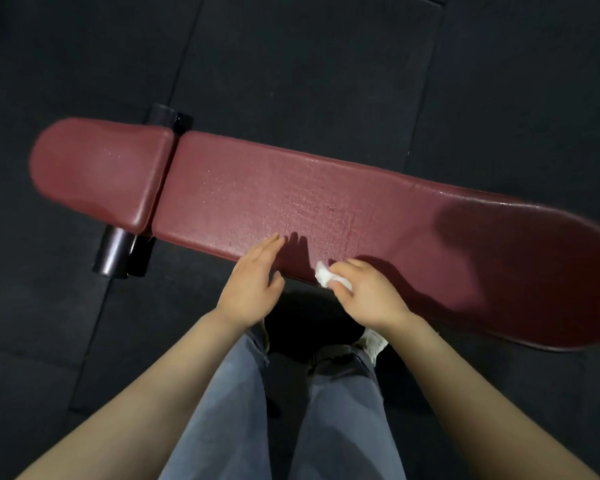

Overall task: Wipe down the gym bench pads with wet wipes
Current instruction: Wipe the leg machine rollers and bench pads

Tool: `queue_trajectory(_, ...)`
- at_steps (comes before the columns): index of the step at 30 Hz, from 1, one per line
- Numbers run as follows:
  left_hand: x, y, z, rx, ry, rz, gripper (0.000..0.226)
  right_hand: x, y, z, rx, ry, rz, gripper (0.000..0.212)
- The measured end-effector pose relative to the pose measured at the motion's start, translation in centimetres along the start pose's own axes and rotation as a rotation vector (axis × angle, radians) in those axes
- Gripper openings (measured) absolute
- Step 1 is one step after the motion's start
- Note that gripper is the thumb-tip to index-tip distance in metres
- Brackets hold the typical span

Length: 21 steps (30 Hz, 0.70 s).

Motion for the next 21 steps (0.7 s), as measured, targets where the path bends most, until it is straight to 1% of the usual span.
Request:
queue_trajectory(2, 1.6, -0.3, 0.5, -0.021, -0.054, 0.008, 0.064, 0.4, -0.4, 0.1, -0.163, 0.088, 0.225, 0.017)
queue_trajectory(5, 3.9, -1.1, 1.5, 0.006, -0.128, -0.052, 0.063, 0.4, -1.2, 0.4, -0.399, 0.129, 0.586, 0.017)
queue_trajectory(7, 5.0, -1.0, 2.1, 0.04, -0.157, -0.109, 0.06, 0.1, -1.9, 0.4, -0.472, 0.15, 0.806, 0.024)
queue_trajectory(9, 5.7, -0.4, 2.6, 0.042, -0.157, -0.154, 0.051, -0.3, -2.8, 0.2, -0.506, 0.156, 0.997, 0.032)
queue_trajectory(10, 5.7, 0.4, 2.9, 0.055, -0.152, -0.221, 0.044, -0.4, -3.2, 0.0, -0.524, 0.137, 1.095, 0.033)
queue_trajectory(12, 5.2, 2.0, 3.4, 0.112, -0.144, -0.438, 0.031, -0.7, -4.0, -0.3, -0.558, 0.072, 1.258, 0.03)
queue_trajectory(13, 4.8, 2.8, 3.5, 0.14, -0.136, -0.531, 0.028, -0.7, -4.4, -0.4, -0.566, 0.048, 1.314, 0.028)
queue_trajectory(15, 3.8, 4.0, 3.8, 0.187, -0.14, -0.628, 0.03, -0.4, -4.8, -0.4, -0.57, 0.019, 1.44, 0.021)
queue_trajectory(17, 3.1, 4.6, 4.0, 0.253, -0.184, -0.677, 0.039, 0.0, -4.9, -0.4, -0.568, -0.026, 1.552, 0.019)
queue_trajectory(19, 2.5, 4.5, 4.1, 0.358, -0.218, -0.791, 0.044, 0.3, -4.7, -0.5, -0.541, -0.073, 1.586, 0.014)
queue_trajectory(21, 2.1, 4.5, 4.3, 0.445, -0.238, -0.95, 0.038, 0.5, -3.8, -0.5, -0.548, -0.08, 1.54, 0.014)
Point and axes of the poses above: each hand's wrist, its own z-axis towards the middle knuckle, its own x-axis out of the back of the hand, y = z × x, the point moved 3 cm from there along z, towards the middle knuckle, and after that the axes turned 8 degrees about -x, right-handed, at the moved point
